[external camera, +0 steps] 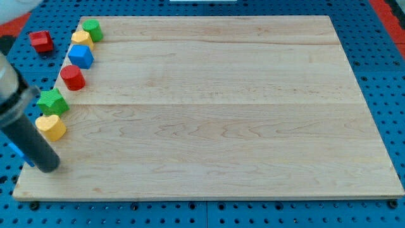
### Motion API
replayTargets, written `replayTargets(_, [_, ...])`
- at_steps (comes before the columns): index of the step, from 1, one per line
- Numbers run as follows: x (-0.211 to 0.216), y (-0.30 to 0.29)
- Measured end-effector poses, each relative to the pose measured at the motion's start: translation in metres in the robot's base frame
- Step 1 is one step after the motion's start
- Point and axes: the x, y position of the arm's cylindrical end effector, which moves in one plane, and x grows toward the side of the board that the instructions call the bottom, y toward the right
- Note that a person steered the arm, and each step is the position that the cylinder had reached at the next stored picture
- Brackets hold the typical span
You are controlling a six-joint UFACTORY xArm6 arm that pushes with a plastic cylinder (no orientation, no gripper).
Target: Push blue triangle below yellow heart
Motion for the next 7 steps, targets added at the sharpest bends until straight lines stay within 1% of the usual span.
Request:
replayTargets(1, [0.039, -0.021])
replayTargets(2, [0.032, -0.073])
replayTargets(3, [0.018, -0.072])
replayTargets(4, [-0.020, -0.056])
replayTargets(5, [-0.013, -0.044])
replayTargets(6, [0.027, -0.052])
replayTargets(7, [0.029, -0.072])
